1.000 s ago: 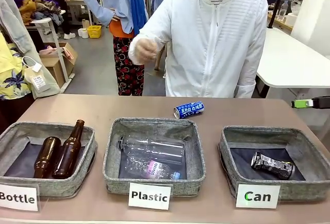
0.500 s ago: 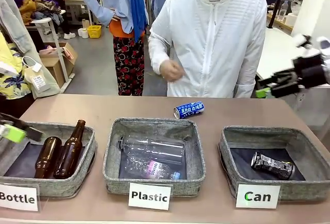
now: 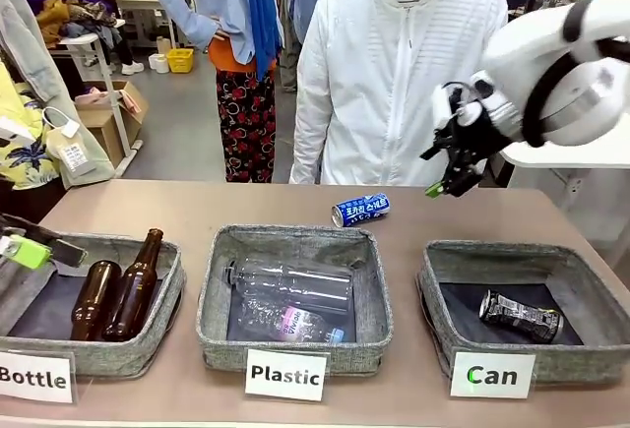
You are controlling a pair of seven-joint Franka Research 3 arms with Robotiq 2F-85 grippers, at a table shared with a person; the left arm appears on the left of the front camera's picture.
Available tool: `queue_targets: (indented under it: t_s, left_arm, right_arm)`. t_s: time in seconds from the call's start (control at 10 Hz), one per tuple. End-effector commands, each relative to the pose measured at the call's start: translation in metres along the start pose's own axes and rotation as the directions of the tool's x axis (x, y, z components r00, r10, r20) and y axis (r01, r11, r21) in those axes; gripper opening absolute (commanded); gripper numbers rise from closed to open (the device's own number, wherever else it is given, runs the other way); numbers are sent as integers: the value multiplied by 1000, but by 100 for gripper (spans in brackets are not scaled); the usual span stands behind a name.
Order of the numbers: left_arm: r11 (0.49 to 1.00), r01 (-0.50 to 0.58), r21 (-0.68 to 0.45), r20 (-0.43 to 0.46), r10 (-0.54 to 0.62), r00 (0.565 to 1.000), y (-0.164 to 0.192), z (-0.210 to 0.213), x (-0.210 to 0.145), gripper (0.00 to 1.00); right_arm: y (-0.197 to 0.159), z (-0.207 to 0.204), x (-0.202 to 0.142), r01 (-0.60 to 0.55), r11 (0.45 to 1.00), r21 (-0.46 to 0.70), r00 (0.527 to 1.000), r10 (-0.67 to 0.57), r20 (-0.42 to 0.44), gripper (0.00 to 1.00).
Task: Sort the can waste into the basket.
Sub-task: Pick up the can waste from the table and place it in the right Fabric basket.
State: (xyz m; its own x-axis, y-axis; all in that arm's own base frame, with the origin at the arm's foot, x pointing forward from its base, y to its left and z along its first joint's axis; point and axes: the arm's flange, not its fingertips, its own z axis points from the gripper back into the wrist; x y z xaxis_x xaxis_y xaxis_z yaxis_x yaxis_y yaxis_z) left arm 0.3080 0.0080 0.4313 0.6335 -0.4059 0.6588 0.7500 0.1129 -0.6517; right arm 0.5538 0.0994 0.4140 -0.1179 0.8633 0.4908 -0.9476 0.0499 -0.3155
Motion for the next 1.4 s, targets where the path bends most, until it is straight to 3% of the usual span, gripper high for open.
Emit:
queue_targets:
  t_s: [0.0, 0.4, 0.5, 0.6, 0.8, 1.3]
  left_arm:
    - [1000, -12, -9, -8, 12, 1000, -5, 0, -2, 100]
    - [1000, -12, -9, -8, 12, 1000, -5, 0, -2, 100]
    - [1000, -12, -9, -8, 12, 1000, -5, 0, -2, 100]
    - [1000, -12, -9, -8, 12, 1000, -5, 0, -2, 100]
    - [1000, -12, -9, -8, 12, 1000, -5, 0, -2, 100]
    - [1000, -12, -9, -8, 12, 1000, -5, 0, -2, 100]
  right_arm:
    - [-12, -38, 15, -157, 986, -49, 982, 150, -116, 100]
    - [-30, -114, 38, -263, 964, 42, 915, 263, -305, 100]
    - [-36, -135, 38, -284, 958, 20, 902, 275, -333, 100]
    - [-40, -152, 37, -294, 956, -20, 907, 272, -321, 100]
    - [-42, -170, 38, -275, 961, 8, 917, 265, -298, 100]
    - [-37, -180, 39, -263, 963, 63, 919, 270, -287, 100]
